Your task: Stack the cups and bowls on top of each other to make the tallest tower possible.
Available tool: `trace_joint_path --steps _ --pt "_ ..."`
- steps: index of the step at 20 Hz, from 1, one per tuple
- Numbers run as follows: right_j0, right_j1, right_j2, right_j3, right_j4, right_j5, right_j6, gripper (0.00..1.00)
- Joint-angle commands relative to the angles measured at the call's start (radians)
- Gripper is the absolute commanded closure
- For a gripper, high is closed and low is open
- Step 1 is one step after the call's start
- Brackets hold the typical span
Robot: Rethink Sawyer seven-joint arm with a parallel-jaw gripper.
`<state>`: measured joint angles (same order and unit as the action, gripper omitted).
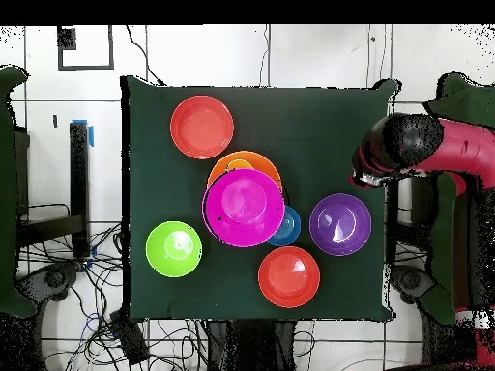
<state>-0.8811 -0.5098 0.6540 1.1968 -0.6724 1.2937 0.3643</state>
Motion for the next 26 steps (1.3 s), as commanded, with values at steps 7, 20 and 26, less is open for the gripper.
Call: trace_joint_path --steps 7,20,26 --pt "0.020 0.033 0.014 0.061 -0.019 -0.096 -0.093 0.00" --pt "0.035 0.115 0.017 -0.042 -0.027 -0.112 -0.118 0.00" --pt "0.039 0.133 0.018 -0.048 -0.028 -0.121 -0.111 0.00"
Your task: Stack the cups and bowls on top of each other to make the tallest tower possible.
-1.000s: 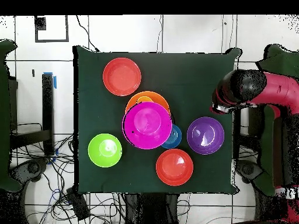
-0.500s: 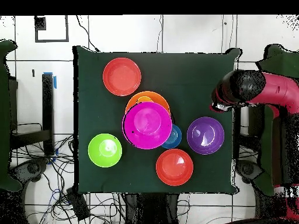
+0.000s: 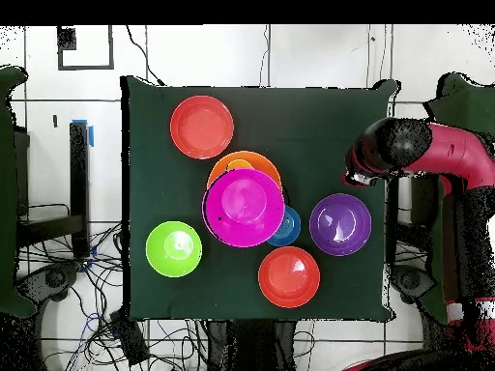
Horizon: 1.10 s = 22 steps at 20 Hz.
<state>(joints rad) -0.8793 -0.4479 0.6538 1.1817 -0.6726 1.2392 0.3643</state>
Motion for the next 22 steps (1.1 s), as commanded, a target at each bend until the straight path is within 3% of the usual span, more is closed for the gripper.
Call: trace_joint_path --steps 1,22 --pt "0.038 0.072 0.017 -0.033 -0.029 -0.066 -0.111 0.00" --pt "0.050 0.112 0.023 -0.076 -0.041 -0.070 -0.136 0.00"
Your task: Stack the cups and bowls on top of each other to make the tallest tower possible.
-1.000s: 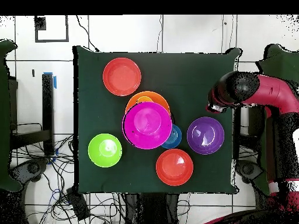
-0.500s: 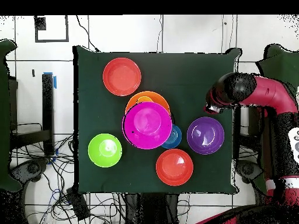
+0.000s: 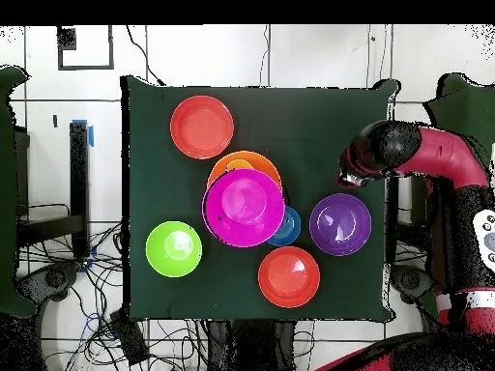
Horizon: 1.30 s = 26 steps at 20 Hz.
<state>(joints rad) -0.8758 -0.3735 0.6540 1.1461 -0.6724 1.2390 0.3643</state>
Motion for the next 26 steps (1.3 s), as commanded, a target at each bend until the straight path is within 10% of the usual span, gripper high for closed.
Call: trace_joint_path --steps 1,26 --pt "0.048 0.041 0.023 -0.043 -0.041 -0.070 -0.136 0.00" --pt "0.077 0.034 0.018 -0.038 -0.042 -0.046 -0.144 0.00"
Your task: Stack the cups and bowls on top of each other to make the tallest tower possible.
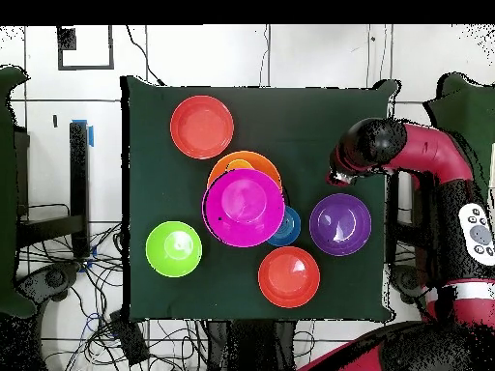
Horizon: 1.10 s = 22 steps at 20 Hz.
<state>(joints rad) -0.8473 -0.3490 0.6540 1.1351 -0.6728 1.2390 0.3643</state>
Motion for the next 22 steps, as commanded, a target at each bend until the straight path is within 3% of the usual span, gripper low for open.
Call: trace_joint_path --steps 1,22 --pt "0.049 0.008 0.016 -0.025 -0.041 -0.044 -0.141 0.00" --pt "0.041 -0.001 0.009 -0.016 -0.070 -0.018 -0.209 0.00"
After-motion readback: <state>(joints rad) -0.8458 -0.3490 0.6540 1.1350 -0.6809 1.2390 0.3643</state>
